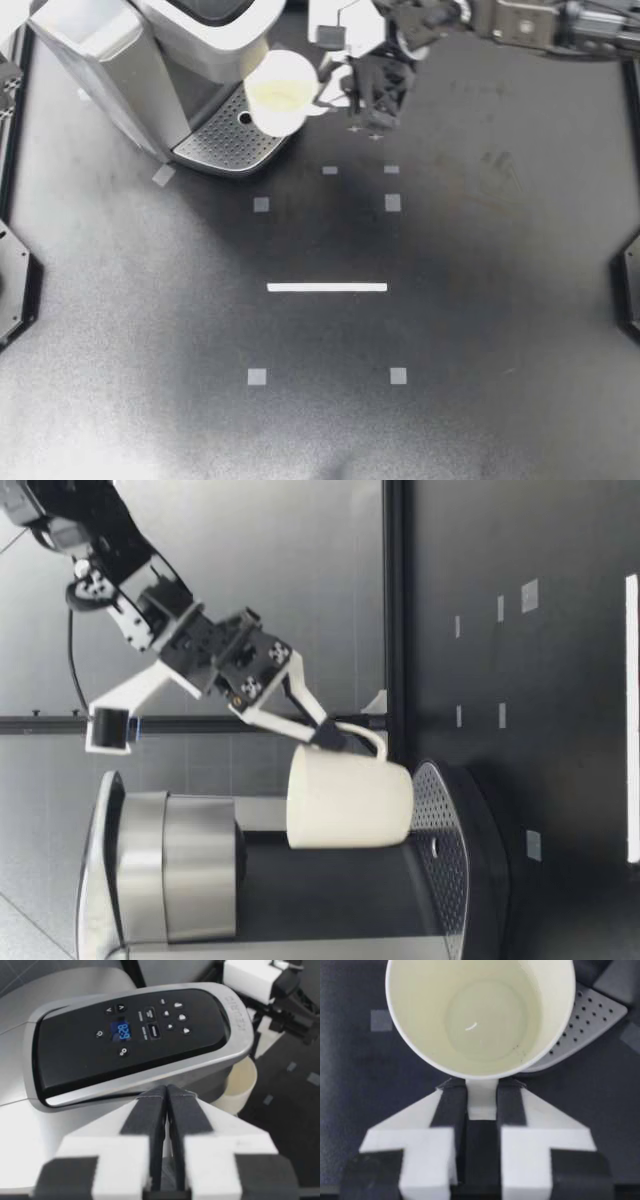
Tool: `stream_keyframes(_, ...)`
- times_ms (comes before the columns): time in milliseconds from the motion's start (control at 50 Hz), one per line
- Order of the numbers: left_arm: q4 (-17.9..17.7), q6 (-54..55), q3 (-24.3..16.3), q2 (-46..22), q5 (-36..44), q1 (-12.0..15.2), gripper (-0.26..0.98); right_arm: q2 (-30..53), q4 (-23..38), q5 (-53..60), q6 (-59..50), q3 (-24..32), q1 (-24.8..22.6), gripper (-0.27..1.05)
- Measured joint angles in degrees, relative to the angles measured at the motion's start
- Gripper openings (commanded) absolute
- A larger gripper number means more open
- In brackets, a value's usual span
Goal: Place the coffee capsule inside the capsule container, then place the cup onto the center of the cup tray.
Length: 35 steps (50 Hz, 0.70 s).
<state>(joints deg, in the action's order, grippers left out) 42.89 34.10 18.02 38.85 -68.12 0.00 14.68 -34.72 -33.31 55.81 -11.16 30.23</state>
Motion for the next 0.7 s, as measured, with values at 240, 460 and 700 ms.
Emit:
stream_keyframes(240, 0.18, 0.00, 0.00, 0.00, 0.00, 0.00, 0.11, 2.46, 0.00, -0.26, 0.00, 1.85, -0.62, 0.09)
stream_keyframes(460, 0.35, 0.00, 0.53, 0.00, 0.00, 0.00, 0.11, 4.22, 0.00, 0.18, 0.26, 2.99, -0.62, 0.09)
stream_keyframes(700, 0.35, 0.18, 0.79, 0.00, 0.00, 0.00, 0.11, 5.62, 0.00, 1.93, 0.35, 2.99, -0.62, 0.09)
